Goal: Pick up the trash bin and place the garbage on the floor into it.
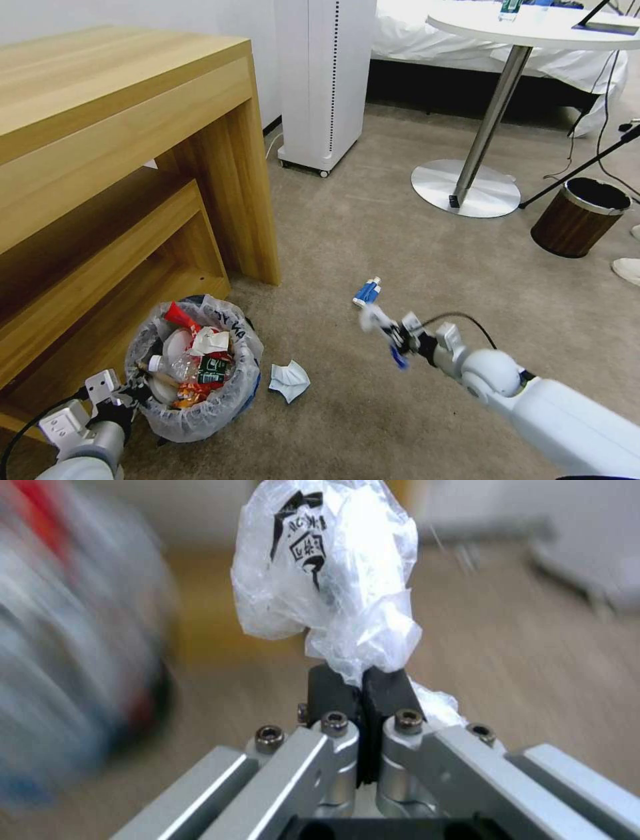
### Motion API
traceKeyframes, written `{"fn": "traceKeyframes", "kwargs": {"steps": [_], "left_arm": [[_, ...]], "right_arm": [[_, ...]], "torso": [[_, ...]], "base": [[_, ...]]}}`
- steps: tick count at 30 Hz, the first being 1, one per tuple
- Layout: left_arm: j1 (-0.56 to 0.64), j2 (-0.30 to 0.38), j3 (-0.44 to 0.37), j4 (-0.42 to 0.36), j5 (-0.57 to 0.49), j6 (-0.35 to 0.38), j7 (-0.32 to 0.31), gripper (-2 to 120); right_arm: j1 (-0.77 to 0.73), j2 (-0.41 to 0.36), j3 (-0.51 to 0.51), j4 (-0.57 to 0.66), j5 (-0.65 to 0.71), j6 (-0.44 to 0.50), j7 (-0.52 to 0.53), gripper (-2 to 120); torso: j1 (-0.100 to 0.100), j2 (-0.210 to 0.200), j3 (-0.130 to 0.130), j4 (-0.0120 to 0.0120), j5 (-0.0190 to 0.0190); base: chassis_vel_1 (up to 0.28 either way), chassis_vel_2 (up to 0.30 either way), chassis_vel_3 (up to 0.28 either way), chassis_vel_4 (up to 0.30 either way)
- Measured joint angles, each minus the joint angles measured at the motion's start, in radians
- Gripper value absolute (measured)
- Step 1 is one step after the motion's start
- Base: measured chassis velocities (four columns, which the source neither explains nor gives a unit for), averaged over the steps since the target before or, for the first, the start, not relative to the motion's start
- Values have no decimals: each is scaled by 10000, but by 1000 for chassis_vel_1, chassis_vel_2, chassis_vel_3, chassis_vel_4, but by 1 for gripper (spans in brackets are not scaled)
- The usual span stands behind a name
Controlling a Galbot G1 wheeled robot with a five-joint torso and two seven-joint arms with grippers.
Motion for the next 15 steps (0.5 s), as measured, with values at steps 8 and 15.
{"fn": "traceKeyframes", "kwargs": {"steps": [8, 15], "left_arm": [[4, -123, 120, -323, 1, 162, -90, 1], [80, -279, 147, -520, 56, 188, -103, 1]], "right_arm": [[2807, 556, -2520, 2138, 1646, 92, 127, 0], [5544, 1860, -5254, 1750, 2406, 318, 533, 0]], "torso": [[0, 0, 1, -2, 3], [0, 0, 0, 1, -1]], "base": [[0, 0, 0, 0], [0, 0, 0, 0]]}}
